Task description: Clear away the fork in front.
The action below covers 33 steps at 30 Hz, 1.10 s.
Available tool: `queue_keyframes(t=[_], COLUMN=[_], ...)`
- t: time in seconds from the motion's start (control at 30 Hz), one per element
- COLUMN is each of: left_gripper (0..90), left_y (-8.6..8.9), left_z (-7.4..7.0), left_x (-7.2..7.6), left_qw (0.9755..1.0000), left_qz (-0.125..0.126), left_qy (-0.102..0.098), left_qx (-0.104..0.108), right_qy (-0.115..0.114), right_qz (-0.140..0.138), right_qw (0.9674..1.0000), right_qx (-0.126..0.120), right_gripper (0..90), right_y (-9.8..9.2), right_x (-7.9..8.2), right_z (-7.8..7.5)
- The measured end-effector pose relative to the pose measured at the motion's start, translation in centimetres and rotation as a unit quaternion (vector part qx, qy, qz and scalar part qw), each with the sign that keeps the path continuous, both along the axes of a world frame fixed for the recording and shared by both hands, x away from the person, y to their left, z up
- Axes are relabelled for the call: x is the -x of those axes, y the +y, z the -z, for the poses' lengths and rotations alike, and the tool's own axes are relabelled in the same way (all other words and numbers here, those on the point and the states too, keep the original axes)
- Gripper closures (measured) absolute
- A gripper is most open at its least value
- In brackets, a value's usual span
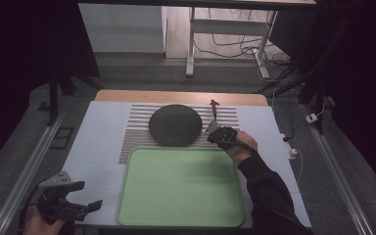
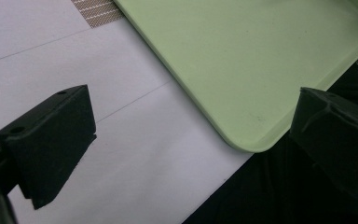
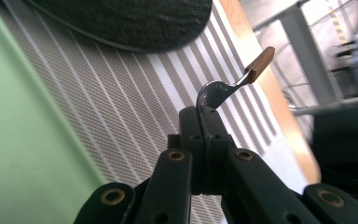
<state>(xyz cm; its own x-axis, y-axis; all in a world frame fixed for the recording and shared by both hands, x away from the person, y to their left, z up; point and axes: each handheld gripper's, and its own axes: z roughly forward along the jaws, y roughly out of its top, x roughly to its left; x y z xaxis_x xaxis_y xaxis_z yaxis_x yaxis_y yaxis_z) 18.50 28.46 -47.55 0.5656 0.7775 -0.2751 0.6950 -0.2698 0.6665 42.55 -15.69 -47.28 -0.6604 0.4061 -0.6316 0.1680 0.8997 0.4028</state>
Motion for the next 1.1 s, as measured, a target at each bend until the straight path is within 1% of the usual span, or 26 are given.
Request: queue_keyframes(t=[0.07, 0.13, 0.17, 0.2, 0.23, 0.27, 0.3, 0.37, 0.4, 0.43, 0.47, 0.53, 0.6, 0.63, 0.73, 0.8, 0.87, 0.9, 0.93, 0.97, 1.0, 1.03, 1.07, 1.1], left_gripper=[0.0, 0.0, 0.0, 0.0, 0.0, 0.0, 0.0, 0.0, 0.0, 0.0, 0.0, 0.0, 0.0, 0.0, 0.0, 0.0, 0.0, 0.0, 0.0, 0.0, 0.0, 0.0, 0.0, 0.0], left_y=[-0.1, -0.1, -0.1, 0.0, 0.0, 0.0, 0.0, -0.1, -0.1, -0.1, -0.1, -0.1, -0.1, -0.1, -0.3, -0.6, -0.7, -0.8, -0.9, -1.0, -1.0, -1.1, -1.1, -1.2], left_z=[0.0, 0.0, 0.0, 0.0, 0.0, 0.0, 0.0, -0.1, -0.1, -0.1, -0.1, -0.1, -0.1, -0.2, -0.2, -0.3, -0.4, -0.4, -0.5, -0.5, -0.5, -0.6, -0.6, -0.6], left_x=[0.0, 0.0, 0.0, 0.0, 0.0, 0.0, 0.1, 0.1, 0.1, 0.1, 0.1, 0.2, 0.2, 0.2, 0.1, 0.0, 0.0, -0.1, -0.1, -0.2, -0.3, -0.4, -0.4, -0.6], left_qw=[1.0, 1.0, 1.0, 1.0, 1.0, 1.0, 1.0, 1.0, 1.0, 1.0, 1.0, 1.0, 1.0, 1.0, 0.9998, 0.9996, 0.9996, 0.9995, 0.9995, 0.9995, 0.9993, 0.9991, 0.9991, 0.9989], left_qz=[0.001, 0.001, 0.001, 0.001, 0.001, 0.001, 0.001, 0.002, 0.002, 0.002, 0.002, 0.003, 0.004, 0.005, 0.011, 0.017, 0.019, 0.02, 0.022, 0.022, 0.027, 0.031, 0.031, 0.035], left_qy=[-0.001, -0.001, -0.001, -0.001, -0.001, -0.002, -0.002, -0.004, -0.005, -0.006, -0.006, -0.008, -0.008, -0.007, -0.01, -0.012, -0.013, -0.014, -0.014, -0.016, -0.019, -0.019, -0.019, -0.018], left_qx=[-0.002, -0.002, -0.002, -0.002, -0.001, 0.0, -0.001, -0.002, -0.004, -0.004, -0.005, -0.005, -0.003, 0.0, 0.011, 0.017, 0.017, 0.018, 0.018, 0.017, 0.018, 0.021, 0.021, 0.025], right_qy=[0.014, 0.029, 0.031, 0.036, 0.039, 0.039, 0.048, 0.055, 0.055, 0.06, 0.066, 0.074, 0.083, 0.085, 0.096, 0.104, 0.115, 0.115, 0.123, 0.128, 0.131, 0.135, 0.135, 0.146], right_qz=[-0.003, -0.002, -0.001, 0.0, 0.002, 0.002, 0.004, 0.008, 0.008, 0.007, 0.008, 0.006, 0.001, -0.001, -0.007, -0.014, -0.02, -0.02, -0.028, -0.031, -0.035, -0.038, -0.038, -0.043], right_qw=[0.9994, 0.998, 0.9974, 0.9961, 0.9951, 0.9951, 0.9914, 0.9876, 0.9876, 0.985, 0.9802, 0.9757, 0.97, 0.9682, 0.9596, 0.9525, 0.946, 0.946, 0.9401, 0.9379, 0.9365, 0.9341, 0.9341, 0.9292], right_qx=[-0.033, -0.057, -0.065, -0.08, -0.091, -0.091, -0.121, -0.147, -0.147, -0.162, -0.187, -0.206, -0.229, -0.235, -0.264, -0.286, -0.303, -0.303, -0.317, -0.321, -0.324, -0.328, -0.328, -0.337], right_gripper=[90.0, 90.0, 90.0, 90.0, 90.0, 90.0, 90.0, 90.0, 90.0, 90.0, 90.0, 90.0, 90.0, 90.0, 90.0, 90.0, 90.0, 90.0, 90.0, 90.0, 90.0, 90.0, 90.0, 90.0], right_y=[-0.5, -1.1, -1.3, -1.6, -1.9, -1.9, -2.5, -3.0, -3.0, -3.2, -3.7, -4.2, -4.8, -5.0, -5.7, -6.2, -6.6, -6.6, -7.0, -7.1, -7.2, -7.4, -7.4, -7.6], right_x=[0.3, 0.5, 0.6, 0.7, 0.8, 0.8, 1.0, 1.2, 1.2, 1.4, 1.8, 2.3, 3.0, 3.2, 4.1, 4.7, 5.4, 5.4, 6.2, 6.6, 6.8, 7.1, 7.1, 7.9], right_z=[-0.5, -0.8, -1.0, -1.2, -1.4, -1.4, -1.9, -2.5, -2.5, -2.7, -3.2, -3.6, -3.9, -4.0, -4.5, -4.8, -5.0, -5.0, -5.2, -5.3, -5.3, -5.3, -5.3, -5.4])
